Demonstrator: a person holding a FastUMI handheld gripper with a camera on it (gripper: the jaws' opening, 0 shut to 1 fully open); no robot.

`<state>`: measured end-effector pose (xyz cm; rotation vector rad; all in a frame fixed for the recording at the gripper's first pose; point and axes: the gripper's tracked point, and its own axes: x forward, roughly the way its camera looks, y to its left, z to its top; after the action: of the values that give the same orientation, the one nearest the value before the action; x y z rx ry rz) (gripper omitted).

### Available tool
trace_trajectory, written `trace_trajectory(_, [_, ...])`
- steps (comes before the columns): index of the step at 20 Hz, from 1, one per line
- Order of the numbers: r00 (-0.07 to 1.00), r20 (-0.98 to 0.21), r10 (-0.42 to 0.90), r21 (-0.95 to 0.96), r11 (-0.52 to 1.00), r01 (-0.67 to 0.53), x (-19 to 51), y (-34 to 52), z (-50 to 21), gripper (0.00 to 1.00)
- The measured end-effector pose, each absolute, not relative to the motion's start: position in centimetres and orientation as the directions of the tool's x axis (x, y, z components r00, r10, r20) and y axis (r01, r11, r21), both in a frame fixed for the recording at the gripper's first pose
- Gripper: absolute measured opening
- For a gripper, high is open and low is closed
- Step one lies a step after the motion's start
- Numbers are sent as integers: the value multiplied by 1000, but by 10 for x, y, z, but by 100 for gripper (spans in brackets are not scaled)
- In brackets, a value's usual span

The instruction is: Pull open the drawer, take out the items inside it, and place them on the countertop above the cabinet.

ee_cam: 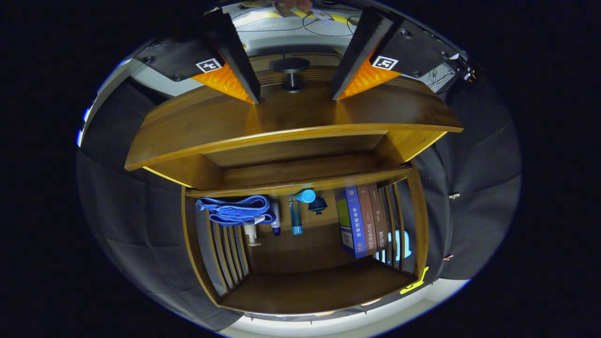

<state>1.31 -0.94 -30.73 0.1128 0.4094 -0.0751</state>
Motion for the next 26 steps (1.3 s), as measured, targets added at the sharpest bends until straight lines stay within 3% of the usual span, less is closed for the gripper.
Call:
trace_trajectory(15, [922,-386,-41,99,991,86,130,-18,-329,100])
trace_trajectory(26, [928,-369,-60,75,993,95,163,-20,-331,99])
